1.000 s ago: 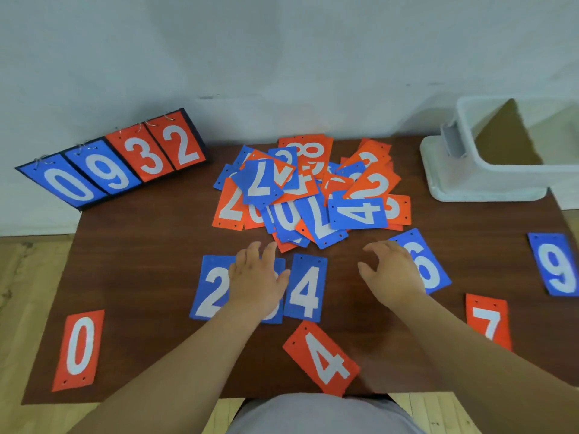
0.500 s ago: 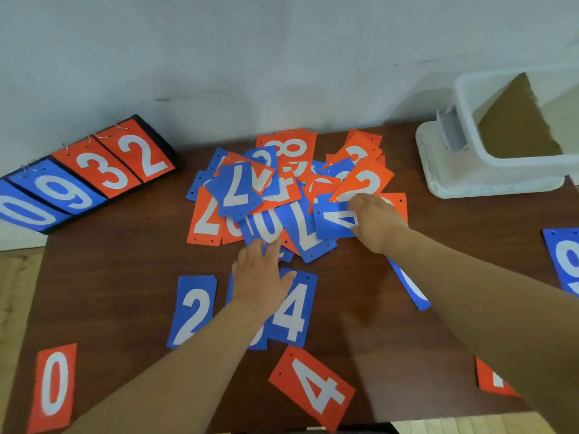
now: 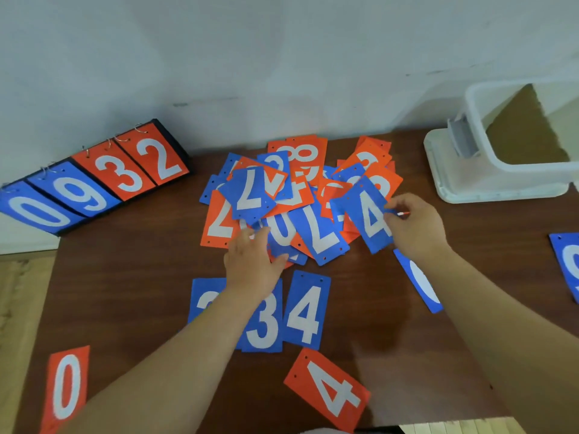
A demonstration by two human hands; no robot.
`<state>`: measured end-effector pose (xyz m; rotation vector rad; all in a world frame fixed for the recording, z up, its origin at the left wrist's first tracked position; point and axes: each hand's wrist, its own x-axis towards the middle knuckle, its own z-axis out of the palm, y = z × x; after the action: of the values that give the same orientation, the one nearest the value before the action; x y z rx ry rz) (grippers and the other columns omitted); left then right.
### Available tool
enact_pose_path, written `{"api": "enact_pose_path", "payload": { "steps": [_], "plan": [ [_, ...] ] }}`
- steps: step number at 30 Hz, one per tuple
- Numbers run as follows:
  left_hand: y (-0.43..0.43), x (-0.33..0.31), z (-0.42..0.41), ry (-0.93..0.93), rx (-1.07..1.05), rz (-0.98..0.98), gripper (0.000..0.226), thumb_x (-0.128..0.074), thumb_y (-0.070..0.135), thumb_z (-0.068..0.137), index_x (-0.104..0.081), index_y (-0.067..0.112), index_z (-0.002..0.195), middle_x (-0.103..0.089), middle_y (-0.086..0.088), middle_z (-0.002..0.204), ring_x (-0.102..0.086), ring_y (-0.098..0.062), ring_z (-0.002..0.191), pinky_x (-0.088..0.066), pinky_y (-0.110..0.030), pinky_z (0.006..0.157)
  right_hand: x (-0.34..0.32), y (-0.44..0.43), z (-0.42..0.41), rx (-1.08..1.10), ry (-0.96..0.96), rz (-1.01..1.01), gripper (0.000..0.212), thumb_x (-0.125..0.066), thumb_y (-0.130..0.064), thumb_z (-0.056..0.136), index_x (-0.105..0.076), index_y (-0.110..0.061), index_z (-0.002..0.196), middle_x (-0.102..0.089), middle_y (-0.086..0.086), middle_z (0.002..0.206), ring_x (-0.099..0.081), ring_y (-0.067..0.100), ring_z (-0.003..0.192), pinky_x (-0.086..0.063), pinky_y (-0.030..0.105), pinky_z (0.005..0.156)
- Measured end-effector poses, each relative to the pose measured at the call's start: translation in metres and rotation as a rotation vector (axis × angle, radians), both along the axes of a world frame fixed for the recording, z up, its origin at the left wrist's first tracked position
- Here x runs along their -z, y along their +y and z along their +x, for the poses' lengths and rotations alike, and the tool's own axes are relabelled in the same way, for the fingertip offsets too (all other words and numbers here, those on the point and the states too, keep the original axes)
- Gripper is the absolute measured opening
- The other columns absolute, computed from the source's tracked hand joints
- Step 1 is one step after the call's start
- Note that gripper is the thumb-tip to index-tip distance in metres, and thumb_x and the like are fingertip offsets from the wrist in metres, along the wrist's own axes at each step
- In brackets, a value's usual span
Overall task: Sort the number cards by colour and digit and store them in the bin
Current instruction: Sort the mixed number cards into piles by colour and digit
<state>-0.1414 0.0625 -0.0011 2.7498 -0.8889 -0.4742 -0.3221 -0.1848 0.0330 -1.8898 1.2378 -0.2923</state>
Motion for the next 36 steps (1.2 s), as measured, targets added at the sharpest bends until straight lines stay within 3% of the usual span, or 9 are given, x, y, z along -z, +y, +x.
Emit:
{"api": "enact_pose_path", "payload": {
  "steps": [6,11,16,19,22,24,28,31,36],
  "plan": [
    [-0.034,-0.005,0.083,0.045,-0.212,0.106,0.077,-0.05,0.071,0.091,-0.029,0.032,0.154,-0.027,-0.011,0.158,-0.033,-0.036,0.142,-0.037,-0.05,0.111,0.011,0.047,0.001,0.12,-0.086,0.149,0.016,-0.064,-0.01,0.093,-0.065,-0.027,0.093,-0.067,-0.01,0.091,-0.063,0.01,0.079,-0.044,0.018,0.06],
    [-0.054,0.01,0.105,0.15,-0.331,0.101,0.082,-0.063,0.064,0.088,-0.03,0.024,0.153,-0.031,-0.011,0.155,-0.037,-0.034,0.14,-0.044,-0.049,0.109,0.024,0.07,0.007,0.174,-0.085,0.242,0.017,-0.065,-0.012,0.095,-0.064,-0.029,0.093,-0.069,-0.009,0.094,-0.065,0.01,0.087,-0.047,0.023,0.063],
    [-0.044,0.026,0.107,0.249,-0.453,-0.146,0.08,-0.081,0.046,0.08,-0.039,0.024,0.145,-0.048,-0.007,0.141,-0.053,-0.031,0.128,-0.054,-0.05,0.098,0.02,0.081,0.005,0.197,-0.028,0.255,0.006,-0.065,-0.018,0.097,-0.063,-0.024,0.101,-0.066,-0.012,0.095,-0.061,0.002,0.083,-0.043,0.019,0.056],
    [-0.037,0.024,0.106,0.209,-0.449,-0.309,0.054,-0.082,0.032,0.081,-0.048,0.028,0.122,-0.06,0.0,0.121,-0.064,-0.025,0.111,-0.059,-0.044,0.084,0.016,0.086,0.004,0.209,-0.014,0.247,0.009,-0.064,-0.019,0.098,-0.06,-0.027,0.096,-0.065,-0.012,0.095,-0.061,0.002,0.083,-0.046,0.022,0.057],
    [-0.028,0.016,0.103,0.249,-0.434,-0.398,0.051,-0.068,0.017,0.094,-0.044,0.028,0.136,-0.06,0.0,0.127,-0.063,-0.023,0.115,-0.059,-0.043,0.087,0.012,0.09,0.004,0.231,-0.021,0.233,0.009,-0.065,-0.02,0.097,-0.06,-0.028,0.096,-0.066,-0.012,0.095,-0.062,0.003,0.085,-0.049,0.024,0.059],
    [-0.021,-0.002,0.095,0.281,-0.447,-0.462,0.056,-0.063,0.016,0.098,-0.039,0.028,0.147,-0.058,0.001,0.133,-0.061,-0.02,0.117,-0.056,-0.036,0.086,0.008,0.094,0.002,0.242,-0.025,0.223,0.009,-0.066,-0.021,0.097,-0.061,-0.026,0.101,-0.065,-0.013,0.097,-0.061,0.003,0.087,-0.05,0.023,0.061],
    [0.019,-0.055,0.069,0.374,-0.456,-0.597,0.061,-0.069,0.019,0.096,-0.04,0.036,0.147,-0.061,0.011,0.117,-0.067,-0.006,0.091,-0.055,-0.02,0.061,-0.001,0.106,-0.013,0.261,-0.036,0.216,0.017,-0.069,-0.021,0.095,-0.062,-0.031,0.107,-0.066,-0.013,0.103,-0.064,0.009,0.097,-0.059,0.033,0.076],
    [0.065,-0.079,0.046,0.456,-0.421,-0.621,0.048,-0.07,0.018,0.095,-0.053,0.04,0.133,-0.07,0.01,0.107,-0.073,-0.006,0.084,-0.062,-0.03,0.063,-0.004,0.124,-0.03,0.261,-0.006,0.224,0.021,-0.069,-0.02,0.095,-0.062,-0.033,0.11,-0.065,-0.014,0.104,-0.063,0.01,0.101,-0.06,0.039,0.085],
    [0.129,-0.084,0.019,0.586,-0.438,-0.593,0.031,-0.071,0.022,0.095,-0.061,0.038,0.119,-0.072,0.008,0.106,-0.074,-0.006,0.085,-0.06,-0.029,0.055,0.0,0.163,-0.051,0.243,0.048,0.217,0.024,-0.069,-0.016,0.094,-0.064,-0.028,0.113,-0.063,-0.014,0.103,-0.063,0.01,0.101,-0.052,0.023,0.071]
  ]
}}
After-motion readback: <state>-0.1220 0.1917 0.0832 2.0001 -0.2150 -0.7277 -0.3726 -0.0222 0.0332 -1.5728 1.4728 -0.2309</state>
